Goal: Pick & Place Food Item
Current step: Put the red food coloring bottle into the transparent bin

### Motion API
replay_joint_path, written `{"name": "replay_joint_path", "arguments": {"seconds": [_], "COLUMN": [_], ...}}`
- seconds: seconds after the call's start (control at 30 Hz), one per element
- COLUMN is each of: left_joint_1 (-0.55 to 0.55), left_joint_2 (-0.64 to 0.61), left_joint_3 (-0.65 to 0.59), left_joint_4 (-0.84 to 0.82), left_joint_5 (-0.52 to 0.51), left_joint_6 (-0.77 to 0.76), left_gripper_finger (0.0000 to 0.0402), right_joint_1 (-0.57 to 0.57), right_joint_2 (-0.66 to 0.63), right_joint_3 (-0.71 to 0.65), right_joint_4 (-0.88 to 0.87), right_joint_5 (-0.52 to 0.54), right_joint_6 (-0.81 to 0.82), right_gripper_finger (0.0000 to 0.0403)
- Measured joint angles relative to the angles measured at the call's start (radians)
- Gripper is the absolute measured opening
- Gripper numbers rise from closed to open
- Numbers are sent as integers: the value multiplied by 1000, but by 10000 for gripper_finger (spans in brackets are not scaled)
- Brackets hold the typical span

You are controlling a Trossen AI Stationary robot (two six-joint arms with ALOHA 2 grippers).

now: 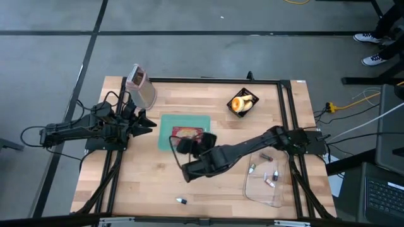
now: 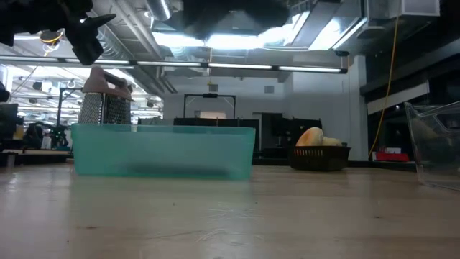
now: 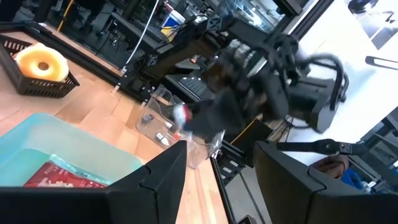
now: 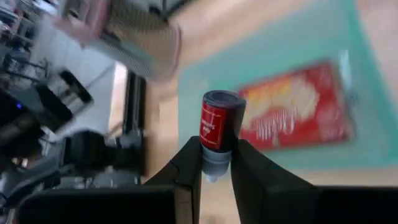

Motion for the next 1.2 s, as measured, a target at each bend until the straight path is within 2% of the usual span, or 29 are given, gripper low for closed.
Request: {"name": "replay_joint_path", "arguments": {"seconds": [0.13, 0.23, 0.37, 0.5, 0.73, 0.93, 1.2], "left_joint_1": [0, 0, 0, 0, 0, 0, 0], "left_joint_2": [0, 0, 0, 0, 0, 0, 0], "left_joint_3": [0, 0, 0, 0, 0, 0, 0], "left_joint_4": [0, 7, 8, 15, 15, 14, 11], "left_joint_5": [-11, -11, -23, -42, -64, -108, -137], "left_joint_6": [-8, -16, -23, -31, -46, -60, -78], "left_gripper_finger": [182, 182, 182, 182, 182, 182, 182], "right_joint_1": [10, 17, 15, 7, 3, 13, 100], "right_joint_2": [-70, -129, -210, -291, -401, -493, -598], "right_joint_3": [0, 0, -52, -131, -288, -426, -646], "right_joint_4": [-181, -359, -371, -366, -366, -365, -365], "right_joint_5": [87, 90, 79, 90, 9, -262, -674], "right_joint_6": [39, 68, -28, -57, -89, -218, -214], "right_gripper_finger": [61, 61, 61, 61, 61, 61, 61]}}
